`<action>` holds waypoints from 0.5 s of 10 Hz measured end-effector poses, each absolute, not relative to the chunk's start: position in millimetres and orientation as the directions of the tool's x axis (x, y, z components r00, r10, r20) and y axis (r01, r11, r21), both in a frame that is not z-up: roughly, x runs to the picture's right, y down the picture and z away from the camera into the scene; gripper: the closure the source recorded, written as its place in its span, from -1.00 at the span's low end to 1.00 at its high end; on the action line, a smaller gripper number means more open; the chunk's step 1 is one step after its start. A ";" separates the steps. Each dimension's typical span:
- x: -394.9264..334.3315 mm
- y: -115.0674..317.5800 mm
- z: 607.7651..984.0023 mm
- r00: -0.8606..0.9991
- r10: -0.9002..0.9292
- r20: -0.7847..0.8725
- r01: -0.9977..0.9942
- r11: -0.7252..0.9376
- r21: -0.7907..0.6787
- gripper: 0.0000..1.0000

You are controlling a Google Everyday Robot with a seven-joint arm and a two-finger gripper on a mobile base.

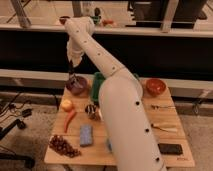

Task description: Place brush in purple bowl

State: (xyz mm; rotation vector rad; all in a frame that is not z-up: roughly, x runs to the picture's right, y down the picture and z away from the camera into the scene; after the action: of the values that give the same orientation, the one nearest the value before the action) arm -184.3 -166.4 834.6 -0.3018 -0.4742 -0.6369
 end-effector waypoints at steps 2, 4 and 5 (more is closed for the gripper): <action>-183.3 -163.0 840.9 0.701 -0.500 0.509 0.638 0.758 -0.135 0.81; -181.9 -160.8 847.7 0.699 -0.504 0.508 0.645 0.751 -0.143 0.81; -180.7 -160.7 851.1 0.700 -0.504 0.506 0.646 0.749 -0.147 0.81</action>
State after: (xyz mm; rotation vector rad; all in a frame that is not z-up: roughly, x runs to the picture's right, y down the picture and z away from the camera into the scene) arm -180.7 -160.7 851.1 -0.3279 -0.4612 -0.6536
